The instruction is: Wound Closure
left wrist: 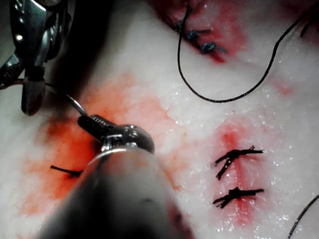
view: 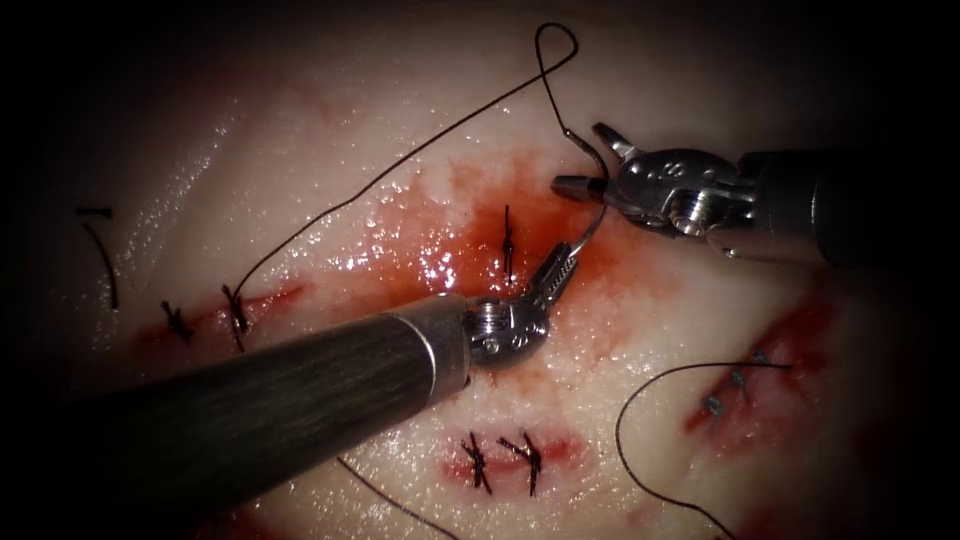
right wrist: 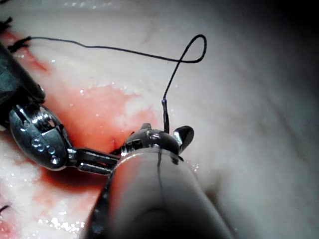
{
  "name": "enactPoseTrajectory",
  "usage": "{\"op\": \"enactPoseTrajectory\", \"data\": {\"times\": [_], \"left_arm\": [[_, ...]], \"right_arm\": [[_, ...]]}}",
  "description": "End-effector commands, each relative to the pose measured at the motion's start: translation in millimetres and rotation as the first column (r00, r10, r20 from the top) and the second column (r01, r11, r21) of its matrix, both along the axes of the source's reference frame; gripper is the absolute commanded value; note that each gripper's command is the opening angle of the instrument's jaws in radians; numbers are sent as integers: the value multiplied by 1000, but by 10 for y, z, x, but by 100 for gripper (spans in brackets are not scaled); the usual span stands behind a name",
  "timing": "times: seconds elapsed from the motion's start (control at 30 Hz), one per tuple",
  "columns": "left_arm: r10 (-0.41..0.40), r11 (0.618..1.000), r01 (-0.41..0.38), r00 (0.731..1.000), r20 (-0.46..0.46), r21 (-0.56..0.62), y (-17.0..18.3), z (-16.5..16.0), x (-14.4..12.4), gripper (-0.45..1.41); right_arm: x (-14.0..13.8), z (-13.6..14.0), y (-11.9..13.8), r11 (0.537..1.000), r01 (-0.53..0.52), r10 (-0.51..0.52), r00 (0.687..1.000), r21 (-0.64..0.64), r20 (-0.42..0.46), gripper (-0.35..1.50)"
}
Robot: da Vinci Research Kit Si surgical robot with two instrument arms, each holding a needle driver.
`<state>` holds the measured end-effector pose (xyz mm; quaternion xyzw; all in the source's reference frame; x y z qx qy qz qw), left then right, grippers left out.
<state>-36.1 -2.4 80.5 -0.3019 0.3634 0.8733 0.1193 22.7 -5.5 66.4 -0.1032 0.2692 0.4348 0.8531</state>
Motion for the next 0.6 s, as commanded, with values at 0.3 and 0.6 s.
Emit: {"op": "enactPoseTrajectory", "data": {"times": [0.3,0.6], "left_arm": [[13,999,-16,999,-50,-49,1,2,-6,-15],[15,998,-19,998,-69,-60,18,-7,-1,105]], "right_arm": [[4,4,-4,993,-109,108,994,34,20,-35],[-11,-4,1,991,-103,110,991,84,-82,-35]]}}
